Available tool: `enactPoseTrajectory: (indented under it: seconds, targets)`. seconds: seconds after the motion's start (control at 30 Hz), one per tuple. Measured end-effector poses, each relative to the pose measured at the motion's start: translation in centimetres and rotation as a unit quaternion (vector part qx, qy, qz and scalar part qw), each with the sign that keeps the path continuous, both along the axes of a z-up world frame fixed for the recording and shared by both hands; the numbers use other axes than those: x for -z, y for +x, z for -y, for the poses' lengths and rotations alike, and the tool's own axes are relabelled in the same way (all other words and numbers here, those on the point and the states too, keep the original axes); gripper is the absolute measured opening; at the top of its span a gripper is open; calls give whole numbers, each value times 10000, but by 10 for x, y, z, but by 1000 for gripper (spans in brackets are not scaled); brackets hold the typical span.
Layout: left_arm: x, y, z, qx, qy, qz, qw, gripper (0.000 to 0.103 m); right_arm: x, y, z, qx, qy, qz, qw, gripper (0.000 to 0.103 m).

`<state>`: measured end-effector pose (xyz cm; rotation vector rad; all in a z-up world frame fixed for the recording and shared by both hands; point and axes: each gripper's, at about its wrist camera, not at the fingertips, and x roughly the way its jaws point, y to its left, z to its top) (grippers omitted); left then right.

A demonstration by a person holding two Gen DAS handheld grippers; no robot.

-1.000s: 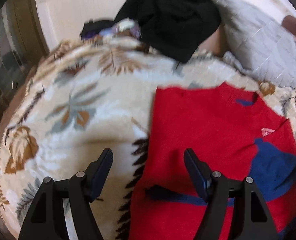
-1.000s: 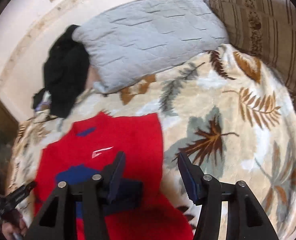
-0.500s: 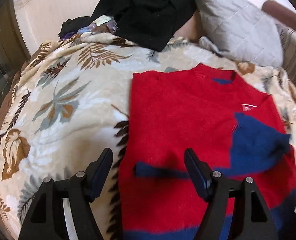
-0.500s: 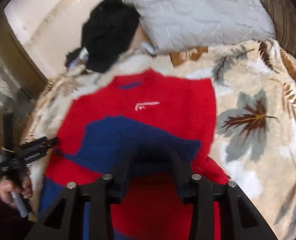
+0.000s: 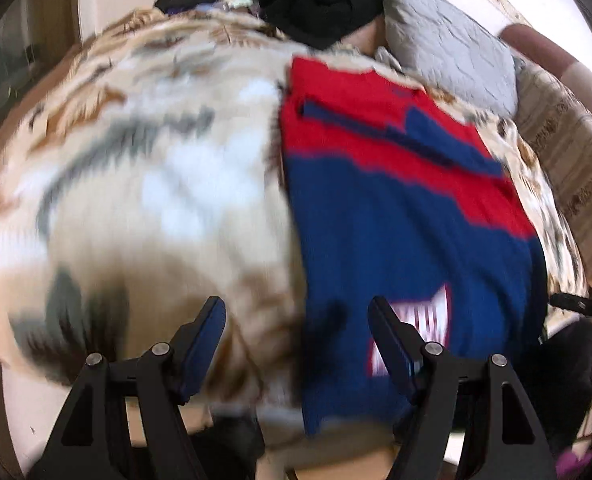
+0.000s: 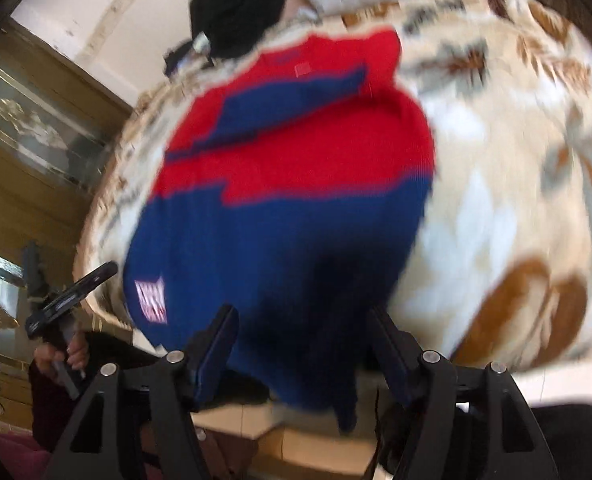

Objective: Fold small clothes
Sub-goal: 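Grasp the blue hem with both tools and fold it up over the red chest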

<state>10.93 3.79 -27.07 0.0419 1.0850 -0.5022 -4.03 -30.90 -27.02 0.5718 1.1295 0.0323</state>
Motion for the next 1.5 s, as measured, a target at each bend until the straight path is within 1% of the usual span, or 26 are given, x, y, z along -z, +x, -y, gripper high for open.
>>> enactPoseTrajectory:
  seconds: [0.07,0.1,0.2,0.27,0.33,0.4,0.47,0.53,0.57,0.6,0.63,0.67,0.7,0.73,0.77,0.8,0.83,0.9,1.0,1.1,1.17,1.23,1.3,1.33,1.4,1.5]
  targets:
    - [7,-13,-2,39,26,-105,9999,74,13,-2,-12,16,-122,-222,9997,71]
    - [10,-17,-2,32,-15,-147,9999,72,20,-1,-18,14,-176,-281,9994,71]
    - [17,-18,0,27,-203,-456,9988,45,37,0,-33,54,-401,-527,9978,70]
    - [21,-17,1,14,-239,-580,9980,45,42,1,-38,73,-363,-553,9978,60]
    - [26,-18,2,-70,-145,-617,9980,47,40,0,-40,57,-495,-490,9976,44]
    - [33,-18,5,-30,-86,-746,9972,49,37,-2,-34,76,-401,-396,9984,40]
    - [40,-20,8,80,-111,-978,9951,52,40,-4,-27,162,-322,-465,9983,40]
    - [43,-24,13,196,-211,-1052,9940,52,44,-3,-23,271,-271,-552,9977,43]
    - [44,-25,15,247,-285,-1077,9935,52,47,-1,-23,275,-189,-590,9977,47]
    - [45,-25,16,270,-324,-1093,9931,52,51,0,-23,319,-83,-643,9974,57]
    - [45,-28,15,272,-326,-1109,9929,52,53,0,-25,354,-22,-656,9972,61]
    - [47,-28,14,252,-332,-1140,9926,49,56,2,-27,336,42,-651,9973,61]
    - [48,-27,13,198,-329,-1162,9925,38,58,4,-31,236,76,-621,9978,60]
    - [48,-26,12,170,-327,-1178,9924,25,58,6,-36,140,32,-607,9981,55]
    - [48,-26,10,164,-381,-1219,9917,20,57,6,-38,119,-50,-607,9981,49]
    - [46,-25,7,166,-502,-1281,9904,14,57,7,-41,55,-154,-639,9978,27]
    - [43,-24,4,173,-569,-1312,9896,10,55,8,-43,-42,-189,-666,9976,17]
    - [37,-25,2,284,-627,-1288,9893,9,45,7,-45,-135,-189,-592,9980,15]
    - [19,-29,-1,483,-850,-1188,9881,8,22,5,-46,-322,-125,-342,9988,14]
    - [-6,-26,-11,602,-1296,-1076,9839,8,2,3,-35,-277,288,5,9992,14]
    - [-16,-24,-15,621,-1532,-969,9815,8,-6,5,-30,-221,526,210,9981,14]
    - [-24,-19,-20,593,-1774,-980,9775,8,-8,9,-24,-132,776,366,9962,13]
    - [-29,-12,-23,574,-1890,-989,9753,8,-15,-2,-9,-124,852,494,9951,13]
    - [-32,-8,-22,575,-1899,-965,9754,8,-20,0,-6,-129,877,596,9943,13]
    - [-41,5,-17,562,-1898,-841,9766,7,-35,11,2,-108,870,854,9925,13]
    - [-64,35,-10,510,-1976,-628,9769,7,-59,35,18,15,760,1134,9906,13]
